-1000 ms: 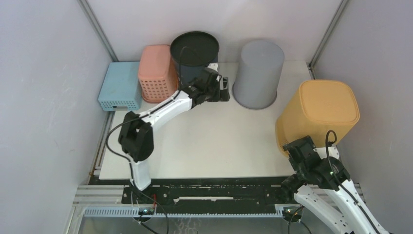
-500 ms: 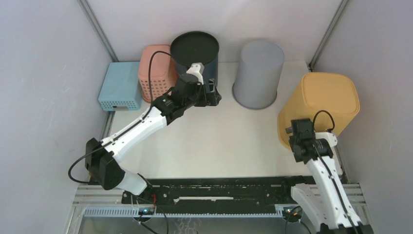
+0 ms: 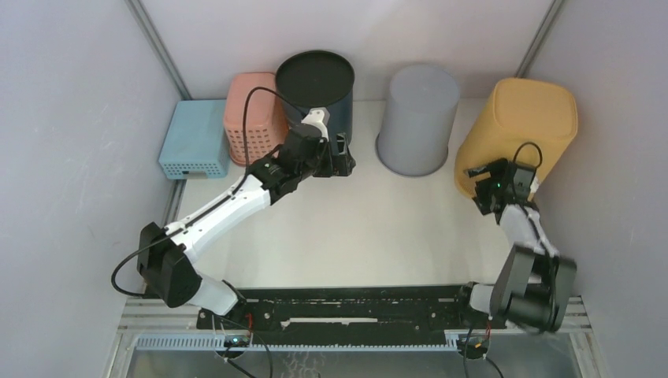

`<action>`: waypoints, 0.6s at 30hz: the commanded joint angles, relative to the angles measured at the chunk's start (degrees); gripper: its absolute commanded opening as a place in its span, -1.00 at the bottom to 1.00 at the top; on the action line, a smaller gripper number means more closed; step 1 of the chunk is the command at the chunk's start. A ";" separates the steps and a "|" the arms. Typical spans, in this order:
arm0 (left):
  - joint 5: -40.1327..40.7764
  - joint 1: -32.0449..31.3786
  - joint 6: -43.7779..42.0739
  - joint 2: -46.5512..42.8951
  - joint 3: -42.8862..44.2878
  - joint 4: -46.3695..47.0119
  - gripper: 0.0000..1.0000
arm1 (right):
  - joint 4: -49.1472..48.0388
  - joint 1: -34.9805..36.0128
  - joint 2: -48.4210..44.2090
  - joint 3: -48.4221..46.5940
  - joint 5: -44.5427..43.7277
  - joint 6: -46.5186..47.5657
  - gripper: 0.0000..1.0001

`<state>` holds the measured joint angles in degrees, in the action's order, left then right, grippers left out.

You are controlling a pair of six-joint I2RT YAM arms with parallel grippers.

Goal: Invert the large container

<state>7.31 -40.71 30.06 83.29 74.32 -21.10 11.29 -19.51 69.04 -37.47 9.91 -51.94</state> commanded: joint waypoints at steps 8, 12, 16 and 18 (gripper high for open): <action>-1.06 -1.94 1.05 7.84 6.23 1.33 0.84 | -20.42 1.50 35.14 -25.51 16.72 1.89 0.91; -2.10 -4.29 0.97 16.99 16.20 1.49 0.83 | -17.79 0.87 32.62 -23.75 16.91 5.34 0.92; -0.09 -6.15 1.81 28.72 28.80 2.60 0.81 | -17.94 -0.28 21.27 -15.03 22.14 7.56 1.00; 1.61 -7.04 1.88 32.67 31.96 6.33 0.81 | -14.39 0.81 13.67 -11.93 24.18 11.17 1.00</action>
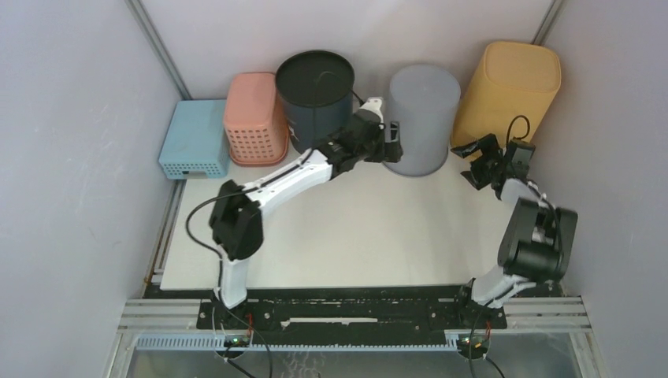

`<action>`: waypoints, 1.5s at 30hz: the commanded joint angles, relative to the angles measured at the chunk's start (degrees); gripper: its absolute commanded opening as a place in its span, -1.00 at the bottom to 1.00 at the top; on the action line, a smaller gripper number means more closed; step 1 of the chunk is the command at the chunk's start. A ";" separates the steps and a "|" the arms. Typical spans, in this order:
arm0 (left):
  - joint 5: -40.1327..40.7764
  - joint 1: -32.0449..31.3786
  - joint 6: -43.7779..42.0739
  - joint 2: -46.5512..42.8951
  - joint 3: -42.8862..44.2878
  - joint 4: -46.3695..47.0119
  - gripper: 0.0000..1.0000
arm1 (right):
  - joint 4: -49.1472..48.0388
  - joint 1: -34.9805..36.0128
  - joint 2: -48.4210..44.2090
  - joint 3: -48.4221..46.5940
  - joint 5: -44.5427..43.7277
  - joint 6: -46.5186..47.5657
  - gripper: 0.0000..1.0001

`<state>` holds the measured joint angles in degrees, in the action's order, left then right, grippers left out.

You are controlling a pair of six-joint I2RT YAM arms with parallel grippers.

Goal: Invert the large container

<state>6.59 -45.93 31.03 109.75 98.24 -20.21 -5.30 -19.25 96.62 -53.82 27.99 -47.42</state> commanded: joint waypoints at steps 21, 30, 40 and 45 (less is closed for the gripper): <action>-8.60 8.69 5.43 32.63 37.92 17.41 0.88 | 19.57 9.69 -45.51 18.41 0.62 15.82 1.00; -19.90 7.66 -2.06 10.97 15.41 21.34 0.99 | 19.63 13.47 -45.24 18.75 -2.85 17.92 1.00; 4.68 2.25 -17.22 -26.32 -23.00 20.36 0.99 | 15.72 23.81 -46.96 17.48 -14.98 30.22 1.00; 20.33 6.79 -18.01 -41.81 -40.73 19.35 0.99 | 11.97 26.57 -46.31 18.14 -28.58 35.37 1.00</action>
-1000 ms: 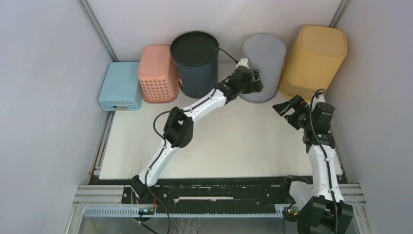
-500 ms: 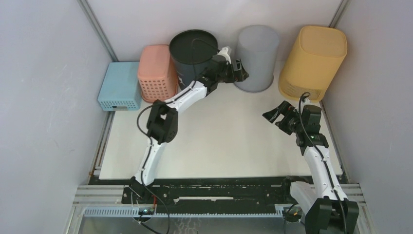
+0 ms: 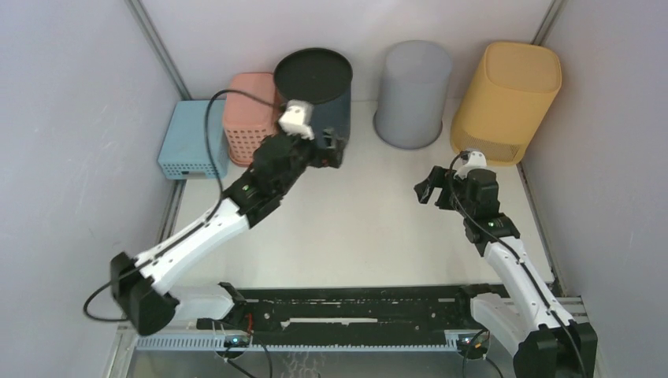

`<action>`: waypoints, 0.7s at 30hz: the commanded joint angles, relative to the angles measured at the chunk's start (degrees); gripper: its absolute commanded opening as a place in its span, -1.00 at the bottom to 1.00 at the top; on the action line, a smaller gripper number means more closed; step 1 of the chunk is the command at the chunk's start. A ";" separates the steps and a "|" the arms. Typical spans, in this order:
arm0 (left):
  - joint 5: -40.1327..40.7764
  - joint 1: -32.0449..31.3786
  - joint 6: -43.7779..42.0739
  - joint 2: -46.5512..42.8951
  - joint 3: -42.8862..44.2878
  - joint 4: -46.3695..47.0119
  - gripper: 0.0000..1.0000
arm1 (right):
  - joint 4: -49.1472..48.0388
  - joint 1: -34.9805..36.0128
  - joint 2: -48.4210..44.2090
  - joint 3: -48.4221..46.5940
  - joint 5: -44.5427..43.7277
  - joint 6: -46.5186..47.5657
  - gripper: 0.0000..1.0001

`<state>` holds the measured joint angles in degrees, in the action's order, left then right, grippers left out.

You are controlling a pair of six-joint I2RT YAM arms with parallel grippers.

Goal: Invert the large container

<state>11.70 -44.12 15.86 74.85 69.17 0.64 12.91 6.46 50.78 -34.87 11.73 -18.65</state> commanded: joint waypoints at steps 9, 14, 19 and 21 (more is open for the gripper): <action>9.03 29.28 -0.47 -25.19 -36.01 7.82 0.99 | -24.59 -3.29 -8.91 14.98 -24.73 6.12 1.00; 14.38 35.37 -2.96 -21.86 -40.77 14.79 0.99 | -37.59 -4.25 -7.44 22.43 -27.41 6.47 1.00; 5.13 42.10 -7.63 -13.06 -45.01 27.03 0.99 | -47.93 -4.13 4.03 24.19 -30.81 7.04 1.00; -1.23 45.31 -7.00 -9.50 -44.39 28.21 0.99 | -50.60 -4.26 8.18 23.92 -31.30 6.92 1.00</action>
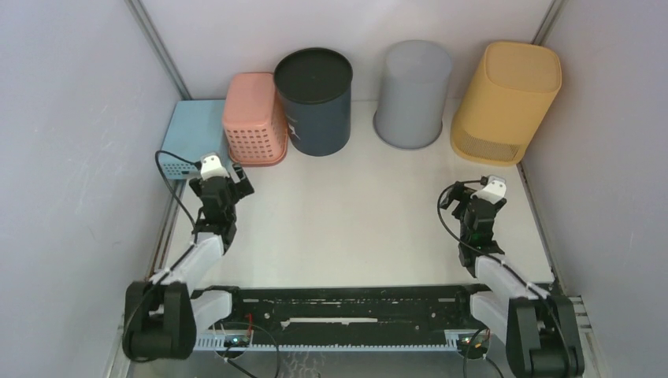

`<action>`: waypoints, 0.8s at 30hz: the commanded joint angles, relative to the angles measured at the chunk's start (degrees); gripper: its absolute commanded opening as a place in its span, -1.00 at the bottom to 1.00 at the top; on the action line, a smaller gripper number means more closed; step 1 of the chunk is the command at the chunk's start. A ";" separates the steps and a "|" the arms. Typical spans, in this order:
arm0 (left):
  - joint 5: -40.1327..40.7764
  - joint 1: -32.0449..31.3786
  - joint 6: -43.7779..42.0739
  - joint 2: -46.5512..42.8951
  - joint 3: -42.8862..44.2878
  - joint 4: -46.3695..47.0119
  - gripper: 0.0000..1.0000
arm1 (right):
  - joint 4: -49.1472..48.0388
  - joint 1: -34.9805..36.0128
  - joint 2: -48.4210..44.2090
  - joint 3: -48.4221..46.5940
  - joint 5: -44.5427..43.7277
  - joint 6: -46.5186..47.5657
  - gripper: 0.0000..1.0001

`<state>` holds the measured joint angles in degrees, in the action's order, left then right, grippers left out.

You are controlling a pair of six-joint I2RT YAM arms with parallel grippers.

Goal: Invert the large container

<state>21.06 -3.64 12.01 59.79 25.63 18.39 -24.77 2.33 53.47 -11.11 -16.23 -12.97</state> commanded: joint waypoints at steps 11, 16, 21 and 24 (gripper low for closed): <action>-21.80 12.03 -0.05 7.35 -3.18 15.11 0.99 | -24.82 2.72 14.02 -0.31 -10.27 3.58 1.00; -14.75 11.98 -2.57 -0.74 -4.33 13.69 0.99 | -26.71 4.67 20.85 -3.05 -6.58 7.65 1.00; -10.08 12.48 -3.45 0.21 -6.90 22.25 0.99 | -37.10 3.50 22.96 1.13 0.19 9.52 1.00; -11.92 12.95 -3.42 1.04 -5.03 18.95 0.99 | -33.45 4.18 22.49 0.36 -0.77 9.32 1.00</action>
<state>7.55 8.47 9.93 59.48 20.75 34.57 -55.29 6.46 76.64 -10.41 -19.62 -5.37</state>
